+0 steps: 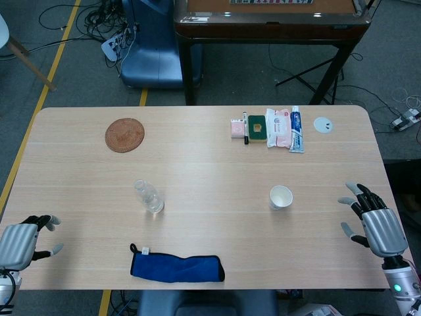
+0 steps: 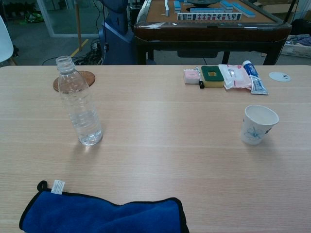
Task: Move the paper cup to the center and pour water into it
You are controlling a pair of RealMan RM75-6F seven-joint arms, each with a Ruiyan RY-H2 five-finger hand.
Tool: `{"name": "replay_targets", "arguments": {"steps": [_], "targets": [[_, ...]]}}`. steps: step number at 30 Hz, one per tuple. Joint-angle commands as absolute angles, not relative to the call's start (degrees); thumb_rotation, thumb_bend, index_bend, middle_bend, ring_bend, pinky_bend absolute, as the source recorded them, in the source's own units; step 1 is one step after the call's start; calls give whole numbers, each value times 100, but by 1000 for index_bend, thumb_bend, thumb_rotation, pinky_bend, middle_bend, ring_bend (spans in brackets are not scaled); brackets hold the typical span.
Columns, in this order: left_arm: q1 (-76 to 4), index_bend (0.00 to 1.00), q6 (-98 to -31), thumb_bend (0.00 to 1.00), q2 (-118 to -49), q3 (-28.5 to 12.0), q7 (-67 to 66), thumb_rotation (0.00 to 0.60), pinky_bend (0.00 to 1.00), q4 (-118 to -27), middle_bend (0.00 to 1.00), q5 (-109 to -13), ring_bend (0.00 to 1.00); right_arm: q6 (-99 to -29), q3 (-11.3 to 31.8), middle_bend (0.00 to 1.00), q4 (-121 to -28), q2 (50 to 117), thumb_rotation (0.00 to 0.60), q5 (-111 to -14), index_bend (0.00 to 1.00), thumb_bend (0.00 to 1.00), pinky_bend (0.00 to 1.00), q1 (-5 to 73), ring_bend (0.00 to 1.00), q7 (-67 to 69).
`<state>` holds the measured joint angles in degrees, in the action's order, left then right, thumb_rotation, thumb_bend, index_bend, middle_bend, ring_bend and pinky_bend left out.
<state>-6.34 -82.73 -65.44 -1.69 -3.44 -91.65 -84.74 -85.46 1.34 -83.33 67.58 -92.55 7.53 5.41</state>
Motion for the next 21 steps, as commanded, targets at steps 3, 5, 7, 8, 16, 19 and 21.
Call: {"name": "replay_targets", "arguments": {"steps": [3,5,7,8,16,19,21], "targets": [[-601,428,-8287,63,-6529,-160,-358,600,632,-9155,524,-8440,420,-8449,155,82,-8305,6782,600,-9251,313,296,216,833,69,558],[-594,428,-8275,63,-6523,-160,-336,600,632,-9158,524,-8415,420,-8423,158,82,-8285,6806,600,-9253,314,296,216,855,69,564],[-598,428,-8273,64,-6519,-163,-335,600,632,-9157,524,-8423,420,-8393,162,82,-8274,6820,600,-9233,313,296,216,868,69,564],[-599,428,-8281,64,-6517,-164,-331,600,632,-9157,524,-8434,420,-8375,173,82,-8270,6827,600,-9220,313,295,216,883,69,557],[-601,428,-8255,63,-6488,-173,-209,600,632,-9166,524,-8422,420,-7867,360,82,-8259,6963,600,-9087,313,287,216,1279,69,87],[-601,428,-8276,63,-6475,-171,-177,600,632,-9186,524,-8457,420,-7527,472,82,-8359,7002,600,-8994,313,286,216,1539,69,-235],[-596,428,-8284,63,-6460,-173,-161,600,632,-9199,524,-8459,420,-7326,533,82,-8404,7038,600,-8944,313,286,216,1698,69,-431]]}}
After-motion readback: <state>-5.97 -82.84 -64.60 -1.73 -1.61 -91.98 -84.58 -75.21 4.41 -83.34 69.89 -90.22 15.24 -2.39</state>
